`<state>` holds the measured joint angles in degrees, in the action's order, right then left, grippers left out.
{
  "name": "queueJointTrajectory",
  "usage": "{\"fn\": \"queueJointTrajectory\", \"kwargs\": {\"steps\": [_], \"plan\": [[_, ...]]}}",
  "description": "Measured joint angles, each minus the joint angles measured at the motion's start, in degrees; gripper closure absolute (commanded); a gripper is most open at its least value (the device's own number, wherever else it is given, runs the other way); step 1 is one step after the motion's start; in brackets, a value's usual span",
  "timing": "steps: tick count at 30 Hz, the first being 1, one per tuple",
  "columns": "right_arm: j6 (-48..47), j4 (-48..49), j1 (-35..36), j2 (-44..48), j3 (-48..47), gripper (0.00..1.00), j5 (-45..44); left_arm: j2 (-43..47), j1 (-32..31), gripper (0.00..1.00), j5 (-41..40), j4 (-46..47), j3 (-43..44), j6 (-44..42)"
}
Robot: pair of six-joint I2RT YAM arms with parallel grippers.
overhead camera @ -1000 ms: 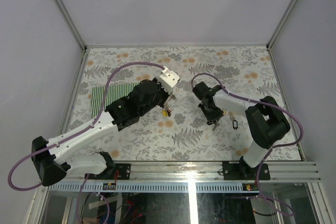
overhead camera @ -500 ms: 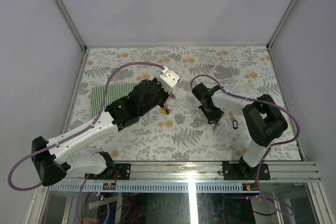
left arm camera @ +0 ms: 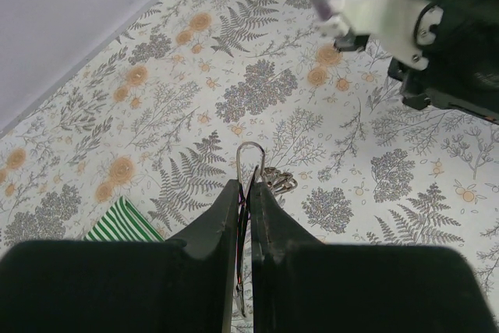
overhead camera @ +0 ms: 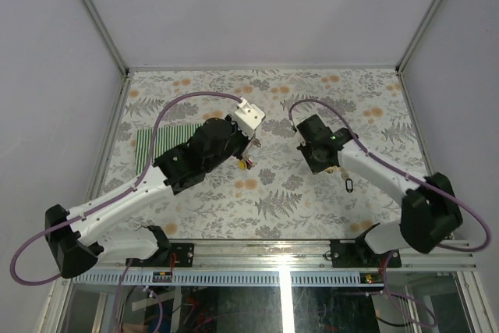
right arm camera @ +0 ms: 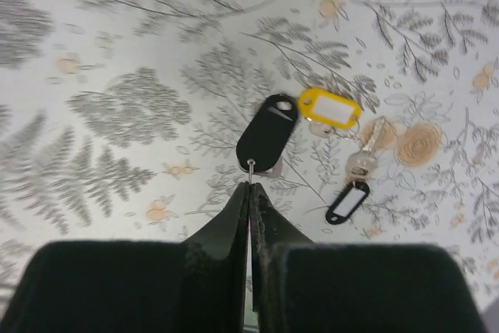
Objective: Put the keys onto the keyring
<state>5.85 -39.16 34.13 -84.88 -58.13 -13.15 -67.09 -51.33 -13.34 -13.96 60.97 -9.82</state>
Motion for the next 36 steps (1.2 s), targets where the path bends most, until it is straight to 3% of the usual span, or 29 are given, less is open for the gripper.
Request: {"fn": "queueJointTrajectory", "kwargs": {"steps": [10,19,23,36], "plan": [[-4.5,10.7,0.1,19.7,7.4,1.0,18.9,5.1,0.9,1.0,5.0,0.8,-0.7,-0.9],[-8.3,28.3,0.2,34.8,18.1,1.0,31.7,8.8,1.4,1.0,11.5,1.6,-3.0,-1.6],[-9.7,34.6,0.2,37.1,18.9,1.0,35.2,9.0,1.8,1.0,14.6,1.6,-3.1,-1.7],[-14.1,41.4,0.2,36.0,15.3,1.0,44.1,9.2,2.0,1.0,20.4,1.6,-3.1,-2.1]]}}
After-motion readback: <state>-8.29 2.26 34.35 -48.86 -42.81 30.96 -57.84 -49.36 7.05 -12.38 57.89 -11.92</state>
